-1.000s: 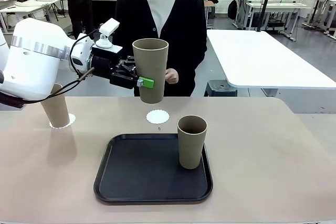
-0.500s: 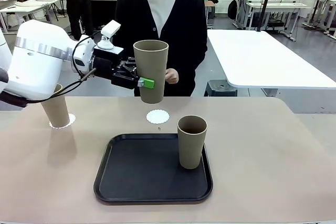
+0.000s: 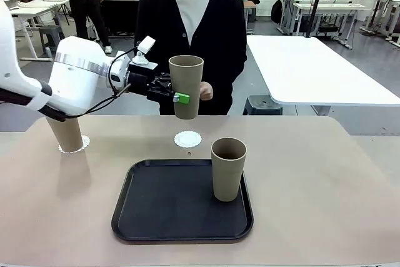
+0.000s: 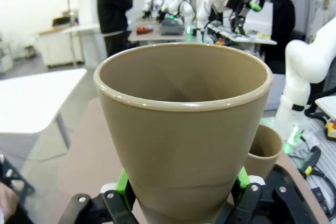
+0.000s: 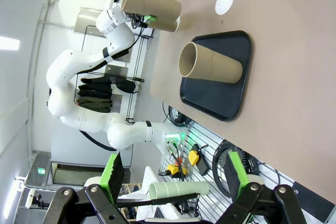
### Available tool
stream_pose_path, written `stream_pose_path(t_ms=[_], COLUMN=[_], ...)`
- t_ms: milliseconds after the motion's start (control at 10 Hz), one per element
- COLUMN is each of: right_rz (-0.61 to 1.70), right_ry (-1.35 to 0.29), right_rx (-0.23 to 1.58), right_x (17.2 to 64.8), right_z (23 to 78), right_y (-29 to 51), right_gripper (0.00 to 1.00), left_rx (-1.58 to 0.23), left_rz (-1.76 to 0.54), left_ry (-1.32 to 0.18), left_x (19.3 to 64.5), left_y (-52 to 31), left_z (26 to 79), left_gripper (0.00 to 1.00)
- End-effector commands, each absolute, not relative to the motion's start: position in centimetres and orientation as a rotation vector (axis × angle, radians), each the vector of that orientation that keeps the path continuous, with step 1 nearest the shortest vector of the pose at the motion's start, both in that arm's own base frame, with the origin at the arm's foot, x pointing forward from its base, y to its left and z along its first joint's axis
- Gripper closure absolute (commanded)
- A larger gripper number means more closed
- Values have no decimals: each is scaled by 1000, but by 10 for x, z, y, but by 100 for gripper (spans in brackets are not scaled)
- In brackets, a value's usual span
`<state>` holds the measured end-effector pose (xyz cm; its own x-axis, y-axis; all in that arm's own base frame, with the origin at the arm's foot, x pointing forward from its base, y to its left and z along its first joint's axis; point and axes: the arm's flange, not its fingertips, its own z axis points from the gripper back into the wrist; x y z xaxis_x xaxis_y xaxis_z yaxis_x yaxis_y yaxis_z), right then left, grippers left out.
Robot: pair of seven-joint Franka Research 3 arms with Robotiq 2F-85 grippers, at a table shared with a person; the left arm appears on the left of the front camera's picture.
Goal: Place coasters on the table and set cups on them.
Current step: Take one Reusable plastic cup from the Flat Tray and place it on a coaster set by the human.
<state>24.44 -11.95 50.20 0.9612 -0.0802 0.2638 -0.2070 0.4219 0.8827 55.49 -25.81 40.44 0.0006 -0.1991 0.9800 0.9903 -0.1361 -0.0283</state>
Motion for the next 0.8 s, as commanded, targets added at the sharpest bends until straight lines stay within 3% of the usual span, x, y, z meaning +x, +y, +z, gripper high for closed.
stream_pose_path(t_ms=[0,200,400,700], right_rz=[87,87,87,87], right_ry=[-288,-288,-288,-288], right_rx=[1151,1151,1151,1151], right_x=[245,245,245,245], right_z=[502,502,502,502], right_y=[-119,-119,-119,-119], right_gripper=[0,0,0,0], left_rx=[-1148,-1147,-1090,-1152], left_rz=[-1414,-1383,-1410,-1383], left_ry=[-1036,-1043,-1009,-1016], left_x=[573,593,590,588], left_y=[-263,-260,-259,-258], left_z=[405,397,399,396], left_gripper=[15,15,15,15])
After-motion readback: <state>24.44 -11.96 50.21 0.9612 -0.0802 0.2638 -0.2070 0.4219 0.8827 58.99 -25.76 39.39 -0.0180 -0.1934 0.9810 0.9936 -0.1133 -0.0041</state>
